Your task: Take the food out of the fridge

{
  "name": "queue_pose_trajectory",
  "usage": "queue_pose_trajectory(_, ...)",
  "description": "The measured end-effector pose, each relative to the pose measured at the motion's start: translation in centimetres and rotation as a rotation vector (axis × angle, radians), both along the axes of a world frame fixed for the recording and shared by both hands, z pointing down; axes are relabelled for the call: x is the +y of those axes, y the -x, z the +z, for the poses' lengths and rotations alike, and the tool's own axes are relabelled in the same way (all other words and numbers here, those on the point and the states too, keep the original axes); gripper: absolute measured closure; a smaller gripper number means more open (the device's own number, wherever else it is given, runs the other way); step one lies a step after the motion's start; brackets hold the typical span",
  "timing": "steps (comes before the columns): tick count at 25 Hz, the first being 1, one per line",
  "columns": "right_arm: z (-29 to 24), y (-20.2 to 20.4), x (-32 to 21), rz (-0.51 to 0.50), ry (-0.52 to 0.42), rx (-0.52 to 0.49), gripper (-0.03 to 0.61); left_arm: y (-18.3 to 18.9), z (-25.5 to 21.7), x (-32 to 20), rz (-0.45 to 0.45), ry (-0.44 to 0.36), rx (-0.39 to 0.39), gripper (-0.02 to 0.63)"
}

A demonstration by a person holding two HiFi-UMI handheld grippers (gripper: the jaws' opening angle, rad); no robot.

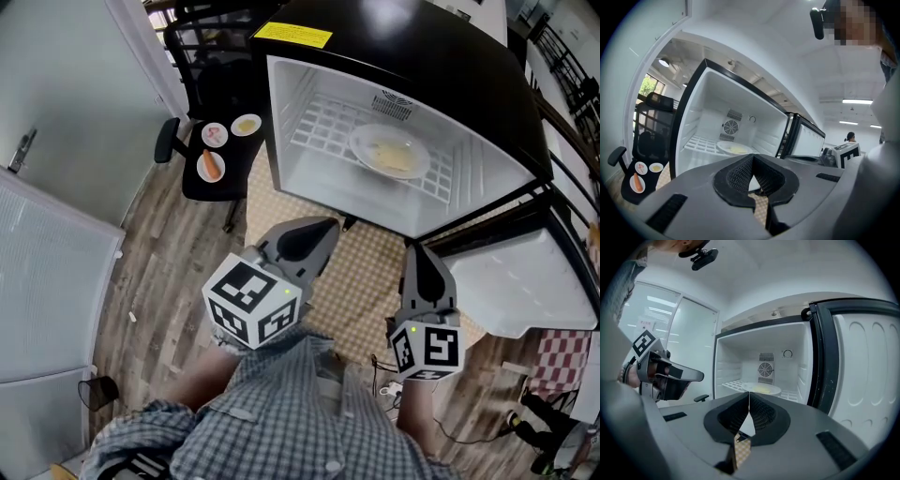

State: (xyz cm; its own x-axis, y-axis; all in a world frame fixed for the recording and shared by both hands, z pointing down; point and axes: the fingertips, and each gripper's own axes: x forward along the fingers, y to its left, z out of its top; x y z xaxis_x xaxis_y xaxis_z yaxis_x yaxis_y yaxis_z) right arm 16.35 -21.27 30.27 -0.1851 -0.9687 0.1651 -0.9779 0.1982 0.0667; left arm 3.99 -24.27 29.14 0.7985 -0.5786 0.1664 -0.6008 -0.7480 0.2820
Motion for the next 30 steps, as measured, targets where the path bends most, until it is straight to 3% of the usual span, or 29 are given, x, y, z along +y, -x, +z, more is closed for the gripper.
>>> queue_pose_trajectory(6,0.2,-0.7,-3.3,0.043,-0.012,0.198,0.568,-0.5,0.8,-2.3,0.035,0.023,0.001,0.607)
queue_pose_trajectory(16,1.2,0.6,-8.4,0.018,0.006,0.518,0.568,-1.1,2.1,-4.8,0.086,0.064,0.026,0.607)
queue_pose_trajectory(30,3.8,2.9,-13.0,-0.057,0.065,0.834,0.567,-2.4,2.8,-6.5,0.176,0.099,0.035,0.607)
